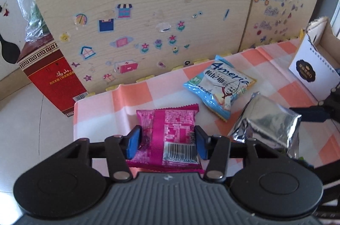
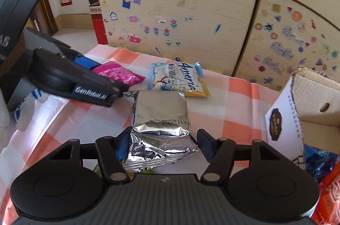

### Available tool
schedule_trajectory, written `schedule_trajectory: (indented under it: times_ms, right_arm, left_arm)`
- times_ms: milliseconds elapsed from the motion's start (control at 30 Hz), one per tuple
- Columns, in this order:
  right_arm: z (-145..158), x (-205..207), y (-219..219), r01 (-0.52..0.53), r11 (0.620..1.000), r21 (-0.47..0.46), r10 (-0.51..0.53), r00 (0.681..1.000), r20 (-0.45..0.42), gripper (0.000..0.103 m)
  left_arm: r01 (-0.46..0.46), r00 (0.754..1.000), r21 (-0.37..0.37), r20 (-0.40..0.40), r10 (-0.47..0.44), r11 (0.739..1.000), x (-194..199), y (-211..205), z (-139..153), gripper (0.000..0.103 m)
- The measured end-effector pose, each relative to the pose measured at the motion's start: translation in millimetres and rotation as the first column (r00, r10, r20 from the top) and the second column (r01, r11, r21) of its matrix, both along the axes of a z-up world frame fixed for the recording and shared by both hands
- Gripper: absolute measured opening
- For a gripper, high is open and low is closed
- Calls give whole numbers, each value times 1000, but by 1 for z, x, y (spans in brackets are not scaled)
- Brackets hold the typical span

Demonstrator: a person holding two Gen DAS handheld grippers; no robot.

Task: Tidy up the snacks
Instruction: 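Grasp the pink bag with the left tool while the right tool grasps the silver foil bag, then carry the pink and silver bags over the cardboard box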

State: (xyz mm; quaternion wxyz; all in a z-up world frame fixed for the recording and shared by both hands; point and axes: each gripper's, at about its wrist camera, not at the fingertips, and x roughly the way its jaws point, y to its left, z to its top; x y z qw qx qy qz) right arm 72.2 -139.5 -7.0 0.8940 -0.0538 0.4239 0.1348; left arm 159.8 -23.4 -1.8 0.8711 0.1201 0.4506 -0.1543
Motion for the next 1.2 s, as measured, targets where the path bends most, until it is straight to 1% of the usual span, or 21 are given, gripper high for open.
schedule_trajectory:
  times_ms: [133,267,500,633,700,800,967,1200]
  right_arm:
    - [7,-8,-4,32,999,-3,-31,999,8,70]
    - [18,-19,-6,57,998,-2,-57,998,36,70]
    - [41,-41,-9,65,998,-2,-65,994,87,70]
    - [50,-56,-11,61,998,-7,-60,993,103,70]
    - [54,-62,-11,58,998,-6,-57,992,110,70]
    - [63,-70,-11,55,998,0,-54,990,133,70]
    - [79,-78,-17,63,998,18,-65,982,175,70]
    - [93,-81,-27,69,997,28,-74,975,209,70]
  left_arm:
    - [-2,1000,-6,5,2,1000,-5,8,4,51]
    - [-26,1000,-27,5,26,999,-10,22,12,51]
    - [-70,997,-88,16,72,994,-23,43,31,51]
    - [-92,995,-108,32,96,990,-33,47,41,51]
    - [-107,993,-131,32,112,986,-38,49,46,51]
    - [-119,991,-142,45,127,983,-50,48,53,51]
    - [-104,990,-152,81,118,983,-70,40,64,51]
    - [-84,983,-151,150,107,985,-75,27,80,51]
